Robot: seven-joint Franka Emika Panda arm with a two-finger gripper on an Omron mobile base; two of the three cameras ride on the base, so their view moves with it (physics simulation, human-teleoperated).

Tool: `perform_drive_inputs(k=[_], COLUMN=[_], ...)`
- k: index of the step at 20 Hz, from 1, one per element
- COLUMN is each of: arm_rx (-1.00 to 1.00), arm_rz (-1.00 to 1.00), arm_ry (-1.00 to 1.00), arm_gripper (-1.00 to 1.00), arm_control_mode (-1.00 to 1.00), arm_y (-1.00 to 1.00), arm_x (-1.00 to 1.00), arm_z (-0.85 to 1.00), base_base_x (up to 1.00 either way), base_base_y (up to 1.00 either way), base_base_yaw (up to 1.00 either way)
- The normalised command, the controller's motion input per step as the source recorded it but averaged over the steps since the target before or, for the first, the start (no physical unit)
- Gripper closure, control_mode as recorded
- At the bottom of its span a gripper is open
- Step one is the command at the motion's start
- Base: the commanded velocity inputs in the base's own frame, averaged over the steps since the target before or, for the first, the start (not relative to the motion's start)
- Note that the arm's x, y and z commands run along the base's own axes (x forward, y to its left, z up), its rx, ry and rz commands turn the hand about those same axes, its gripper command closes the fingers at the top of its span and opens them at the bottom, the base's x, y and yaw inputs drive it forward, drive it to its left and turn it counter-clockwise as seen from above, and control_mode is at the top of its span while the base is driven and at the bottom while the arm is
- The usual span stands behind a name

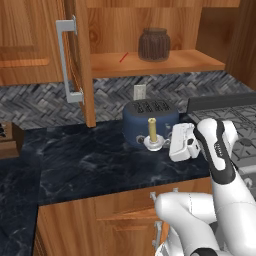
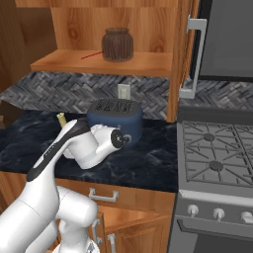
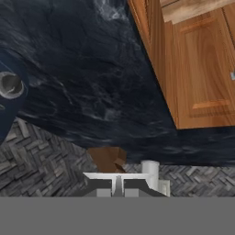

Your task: Pick the candle and jar from the dining table and place them in the open cabinet. Close the cabinet after placing the objects.

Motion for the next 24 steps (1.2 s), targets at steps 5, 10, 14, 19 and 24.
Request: perform_drive_inputs(k=[5, 10, 14, 19, 24], arm_rx=[0.00, 0.00, -0.01, -0.03, 0.00], arm_rz=[0.00, -0.02, -0.16, -0.19, -0.13], arm_ry=[0.00, -0.06, -0.03, 0.00, 0.00], arm_gripper=[1.00, 1.00, 1.00, 1.00, 1.00], arm_control_mode=[1.00, -1.00, -1.00, -1.00, -1.00], arm_y=[0.00, -0.04, 0.10, 0.22, 0.10], arm_x=[0.00, -0.06, 0.00, 0.02, 0.00], arm_z=[0.00, 0.04, 0.18, 0.21, 0.35], base_base_x=[0.01, 0.00, 0.00, 0.00, 0.00], base_base_y=[0.00, 0.00, 0.00, 0.00, 0.00], base_base_yaw=[0.00, 0.00, 0.00, 0.00, 0.00])
